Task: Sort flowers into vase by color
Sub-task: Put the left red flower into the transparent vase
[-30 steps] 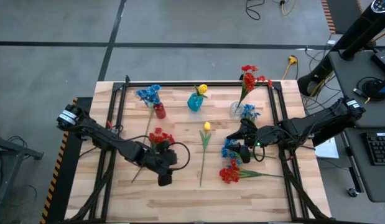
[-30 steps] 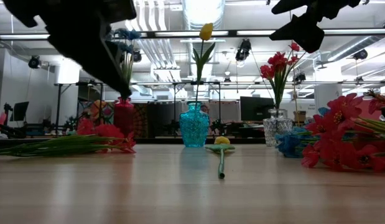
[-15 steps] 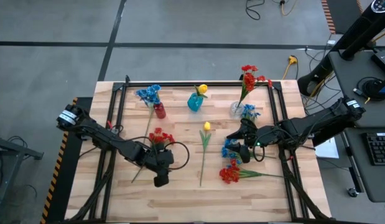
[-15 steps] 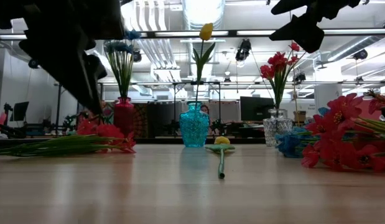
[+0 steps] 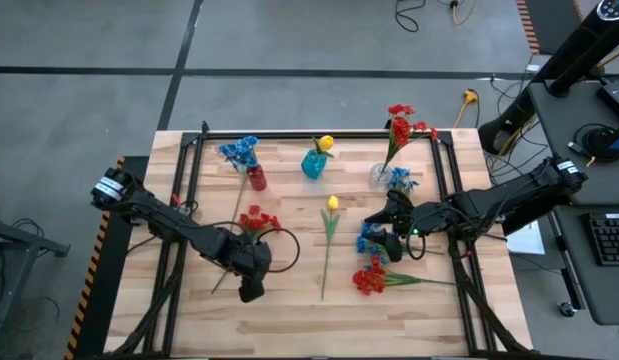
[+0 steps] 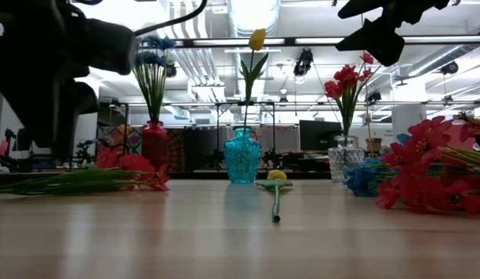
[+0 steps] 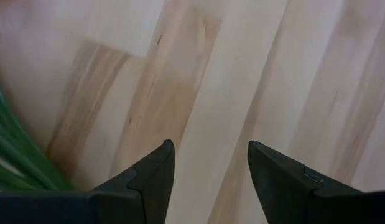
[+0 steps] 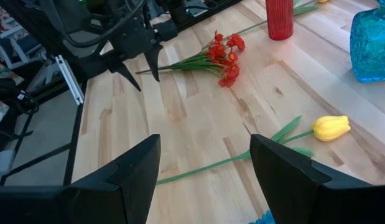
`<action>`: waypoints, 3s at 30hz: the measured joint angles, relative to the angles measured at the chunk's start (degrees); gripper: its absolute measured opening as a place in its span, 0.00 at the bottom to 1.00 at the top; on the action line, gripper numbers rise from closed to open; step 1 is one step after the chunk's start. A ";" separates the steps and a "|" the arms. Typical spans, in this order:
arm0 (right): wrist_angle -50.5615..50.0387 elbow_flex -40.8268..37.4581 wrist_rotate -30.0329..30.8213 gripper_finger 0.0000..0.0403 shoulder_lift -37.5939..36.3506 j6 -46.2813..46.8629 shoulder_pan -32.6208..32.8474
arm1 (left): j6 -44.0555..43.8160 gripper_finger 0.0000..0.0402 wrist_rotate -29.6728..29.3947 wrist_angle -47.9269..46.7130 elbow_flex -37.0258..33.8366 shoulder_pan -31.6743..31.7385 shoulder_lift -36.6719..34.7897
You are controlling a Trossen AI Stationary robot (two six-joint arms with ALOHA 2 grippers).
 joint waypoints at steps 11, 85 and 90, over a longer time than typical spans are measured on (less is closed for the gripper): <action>-0.07 0.00 0.00 0.60 0.00 0.21 0.00 | -3.14 0.46 0.29 -5.05 0.00 -0.04 0.00; -35.45 16.88 -2.84 0.60 19.34 26.37 1.66 | -10.71 0.46 -13.97 -19.09 0.62 -12.17 -0.15; -43.99 20.81 -3.53 0.60 21.50 29.26 3.14 | -12.65 0.46 -17.34 -18.09 0.35 -14.10 -0.15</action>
